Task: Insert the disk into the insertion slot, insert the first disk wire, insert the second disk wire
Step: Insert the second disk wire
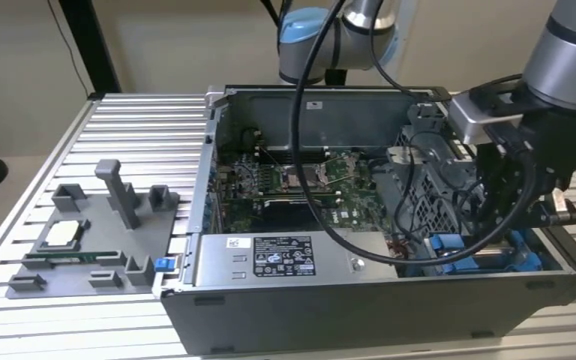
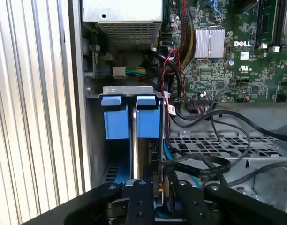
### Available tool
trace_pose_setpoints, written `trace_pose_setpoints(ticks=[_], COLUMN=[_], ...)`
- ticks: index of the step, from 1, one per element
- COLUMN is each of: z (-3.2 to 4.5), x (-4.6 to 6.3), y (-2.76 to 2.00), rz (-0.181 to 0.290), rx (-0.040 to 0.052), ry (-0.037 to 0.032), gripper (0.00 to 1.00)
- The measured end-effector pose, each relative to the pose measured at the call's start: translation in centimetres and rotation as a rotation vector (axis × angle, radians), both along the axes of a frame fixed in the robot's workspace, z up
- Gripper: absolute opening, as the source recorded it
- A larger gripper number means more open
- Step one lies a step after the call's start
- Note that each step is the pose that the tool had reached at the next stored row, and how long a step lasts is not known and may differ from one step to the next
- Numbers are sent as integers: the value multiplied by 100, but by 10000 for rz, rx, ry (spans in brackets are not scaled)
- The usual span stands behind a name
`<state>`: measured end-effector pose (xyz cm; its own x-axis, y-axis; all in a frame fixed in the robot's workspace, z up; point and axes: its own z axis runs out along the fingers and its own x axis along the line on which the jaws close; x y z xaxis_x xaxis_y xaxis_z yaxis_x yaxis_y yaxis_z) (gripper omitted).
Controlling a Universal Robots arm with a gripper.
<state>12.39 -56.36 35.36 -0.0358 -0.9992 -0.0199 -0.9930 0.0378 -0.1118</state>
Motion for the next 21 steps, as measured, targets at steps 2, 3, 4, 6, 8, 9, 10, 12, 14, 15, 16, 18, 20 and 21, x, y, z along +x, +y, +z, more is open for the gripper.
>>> trace_pose_setpoints(ticks=[2, 3, 4, 6, 8, 9, 10, 12, 14, 15, 16, 18, 20, 21], z=[90, 134, 181, 263, 331, 355, 360, 360, 362, 363, 364, 365, 368, 368], x=[0, 0, 0, 0, 0, 0, 0, 0, 0, 0, 0, 0, 0, 0], y=[0, 0, 0, 0, 1, 0, 0, 1, 0, 0, 0, 0, 0, 0], rz=[0, -1, 0, 0, 0, 0, 0, 0, 0, 0, 0, 0, 0, 0], rx=[1, 1, 2, 1, 0, 2, 1, 4, 3, 1, 2, 2, 1, 2], ry=[0, 0, 0, 0, 0, 0, 0, 0, 0, 0, 0, 0, 0, 0], gripper=[100, 100, 100, 100, 100, 100, 100, 100, 100, 100, 100, 100, 100, 100])
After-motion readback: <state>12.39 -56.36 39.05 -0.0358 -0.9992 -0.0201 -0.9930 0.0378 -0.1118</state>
